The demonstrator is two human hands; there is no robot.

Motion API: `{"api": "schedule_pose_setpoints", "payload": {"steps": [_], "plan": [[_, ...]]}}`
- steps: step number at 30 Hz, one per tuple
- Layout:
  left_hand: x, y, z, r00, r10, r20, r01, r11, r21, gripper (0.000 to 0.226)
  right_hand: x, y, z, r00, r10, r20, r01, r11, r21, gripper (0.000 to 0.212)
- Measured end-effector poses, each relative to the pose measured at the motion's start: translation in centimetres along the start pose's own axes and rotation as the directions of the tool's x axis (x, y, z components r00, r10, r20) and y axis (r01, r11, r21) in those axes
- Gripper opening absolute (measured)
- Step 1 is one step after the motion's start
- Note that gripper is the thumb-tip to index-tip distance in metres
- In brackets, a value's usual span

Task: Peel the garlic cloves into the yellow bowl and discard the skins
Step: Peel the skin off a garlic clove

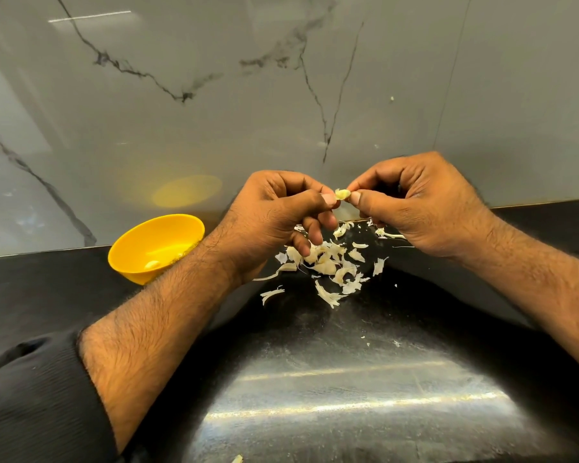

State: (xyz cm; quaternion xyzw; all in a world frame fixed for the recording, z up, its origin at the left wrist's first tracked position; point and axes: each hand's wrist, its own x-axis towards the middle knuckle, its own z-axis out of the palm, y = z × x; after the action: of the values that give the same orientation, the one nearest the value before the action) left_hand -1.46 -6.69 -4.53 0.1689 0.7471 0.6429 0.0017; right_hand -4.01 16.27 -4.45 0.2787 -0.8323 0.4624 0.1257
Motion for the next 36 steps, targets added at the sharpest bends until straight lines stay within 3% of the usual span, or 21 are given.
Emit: {"api": "schedule_pose_setpoints", "payload": {"steps": [10,13,19,28,33,36], "plan": [[0.10,-0.34,0.21,1.000,-0.018,0.000,0.018,0.999,0.037,0.011,-0.16,-0.10,0.30,0.999,-0.046,0.023,0.047,0.998,-0.043,0.008],[0.08,-0.18,0.24,1.000,-0.013,0.008,0.013,1.000,0.013,0.011,-0.06,-0.11,0.52,0.999,0.034,0.040,-0.040,0.987,0.153,0.008],[0.13,-0.24,0.22,1.000,0.000,-0.017,0.001,0.998,0.057,0.014,0.03,-0.17,0.71,0.966,0.165,0.201,-0.243,0.844,0.478,0.009],[0.15,-0.11,-0.32,0.999,0.029,-0.016,-0.028,0.993,0.112,0.008,0.00,-0.86,0.39,0.880,0.193,0.434,-0.440,0.673,0.594,0.019],[0.06,0.03,-0.63,0.993,0.113,-0.017,-0.112,0.992,0.063,0.022,0.12,-0.76,0.53,0.873,0.201,0.445,-0.466,0.614,0.637,0.021],[0.02,0.02,-0.65,0.985,0.172,-0.019,-0.170,0.984,0.060,0.035,0.08,-0.76,0.52,0.874,0.227,0.429,-0.466,0.637,0.614,0.025]]}}
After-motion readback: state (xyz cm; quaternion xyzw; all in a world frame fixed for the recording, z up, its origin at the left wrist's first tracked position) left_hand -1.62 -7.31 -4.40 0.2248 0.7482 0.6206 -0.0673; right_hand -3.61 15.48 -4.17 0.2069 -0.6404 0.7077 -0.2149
